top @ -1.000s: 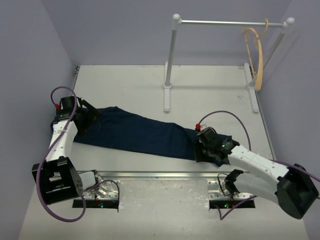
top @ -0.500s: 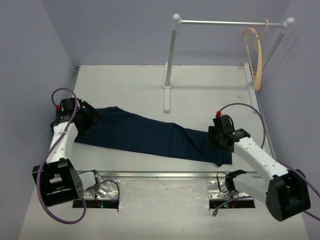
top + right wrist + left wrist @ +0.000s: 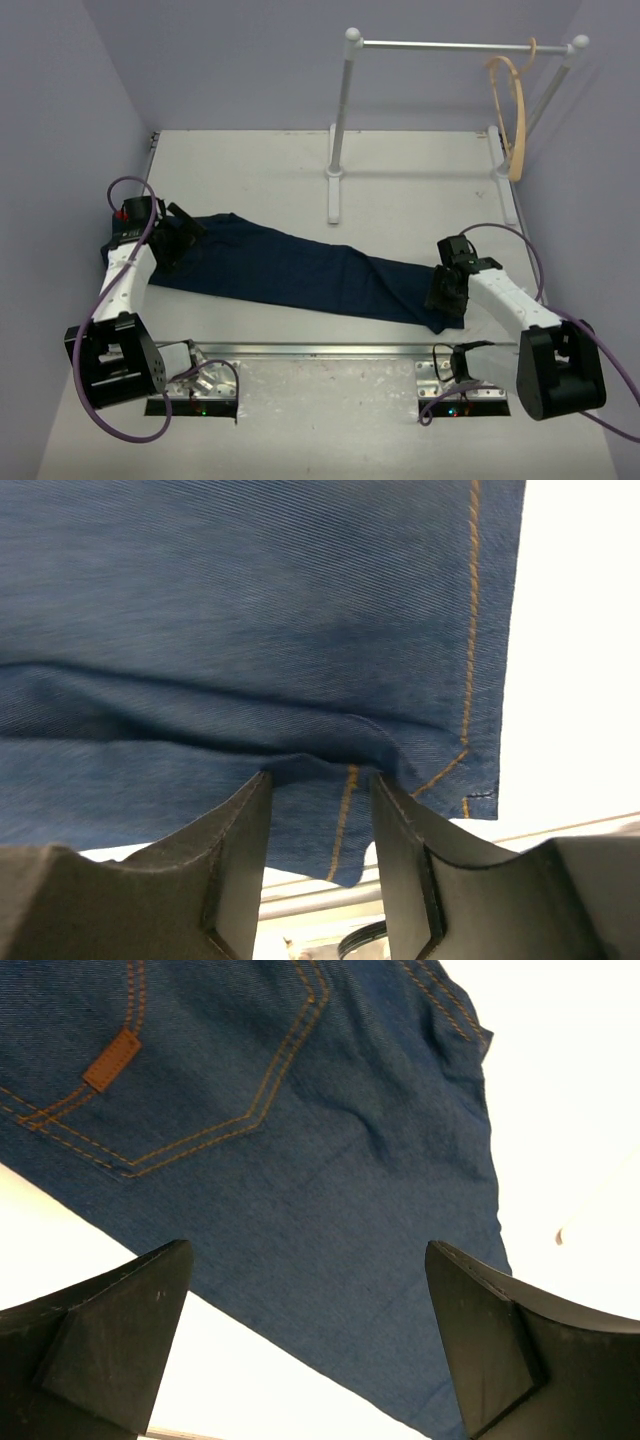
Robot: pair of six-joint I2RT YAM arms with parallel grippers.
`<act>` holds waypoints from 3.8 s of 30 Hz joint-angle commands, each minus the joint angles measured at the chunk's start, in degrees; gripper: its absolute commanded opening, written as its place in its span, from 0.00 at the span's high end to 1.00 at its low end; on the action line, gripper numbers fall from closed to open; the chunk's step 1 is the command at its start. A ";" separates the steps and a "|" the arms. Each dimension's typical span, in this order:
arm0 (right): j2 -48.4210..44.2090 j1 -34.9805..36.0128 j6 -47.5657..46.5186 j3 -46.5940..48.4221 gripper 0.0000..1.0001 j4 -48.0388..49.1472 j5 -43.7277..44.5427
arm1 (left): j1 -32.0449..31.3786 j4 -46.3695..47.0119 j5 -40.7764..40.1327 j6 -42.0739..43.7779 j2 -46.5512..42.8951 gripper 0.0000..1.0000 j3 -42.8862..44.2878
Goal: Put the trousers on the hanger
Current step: Fold the trousers at the center of the board.
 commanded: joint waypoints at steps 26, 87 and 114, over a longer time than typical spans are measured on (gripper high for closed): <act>-4.52 -1.96 -0.55 9.22 1.00 -5.68 11.47 | -0.47 4.52 4.28 1.22 1.34 0.00 0.30; 1.09 -7.39 -4.02 12.37 0.91 -11.04 8.45 | -0.73 6.57 4.87 -3.56 5.24 0.00 0.96; 34.69 -4.60 -0.49 17.61 0.01 -3.22 5.93 | 2.00 -14.00 -15.89 -2.23 8.38 0.00 22.36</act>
